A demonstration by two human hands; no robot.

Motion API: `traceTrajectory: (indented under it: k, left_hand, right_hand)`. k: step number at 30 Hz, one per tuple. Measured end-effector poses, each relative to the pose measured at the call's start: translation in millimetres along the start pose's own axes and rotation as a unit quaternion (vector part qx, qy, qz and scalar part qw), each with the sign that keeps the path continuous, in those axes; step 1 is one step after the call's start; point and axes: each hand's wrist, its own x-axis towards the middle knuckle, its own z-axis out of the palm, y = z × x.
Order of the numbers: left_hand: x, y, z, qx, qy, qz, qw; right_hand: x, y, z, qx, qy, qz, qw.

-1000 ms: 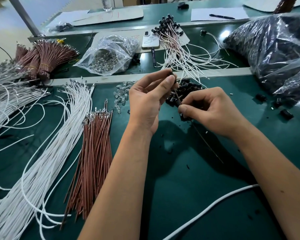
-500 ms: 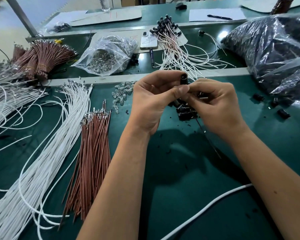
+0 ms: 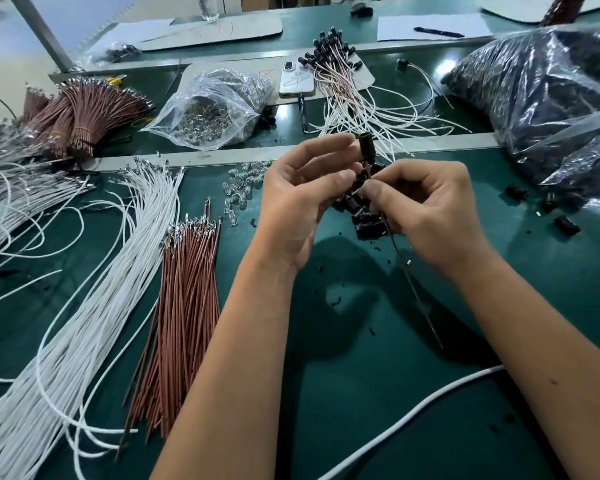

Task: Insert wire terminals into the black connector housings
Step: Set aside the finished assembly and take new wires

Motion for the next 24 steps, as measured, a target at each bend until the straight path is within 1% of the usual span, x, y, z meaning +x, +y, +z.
traceTrajectory:
  k: [2, 4, 8, 13, 18, 24]
  left_hand:
    - [1.3, -0.4, -2.0, 0.001, 0.024, -0.028, 0.999]
    - [2.1, -1.2, -1.1, -0.003, 0.034, -0.045, 0.998]
    - [1.7, 0.6, 4.1, -0.027, 0.032, -0.05, 0.998]
    - [-0.1, 0.7, 5.9, -0.03, 0.019, -0.04, 0.999]
    - [-2.6, 0.5, 8.2, -0.018, -0.003, 0.0, 1.0]
    - [-4.9, 4.4, 10.4, -0.017, -0.045, 0.056, 0.997]
  right_hand:
    - [-0.3, -0.1, 0.1, 0.047, 0.0, 0.03, 0.998]
    - [-0.8, -1.3, 1.2, 0.067, -0.005, 0.044, 0.997]
    - [-1.5, -3.4, 3.0, 0.068, -0.018, 0.049, 0.996]
    - [-1.8, -4.1, 3.3, 0.054, -0.03, 0.046, 0.997]
    - [-1.5, -1.0, 4.1, 0.025, -0.038, 0.025, 0.999]
    - [2.3, 2.1, 4.2, -0.011, -0.016, -0.046, 0.999]
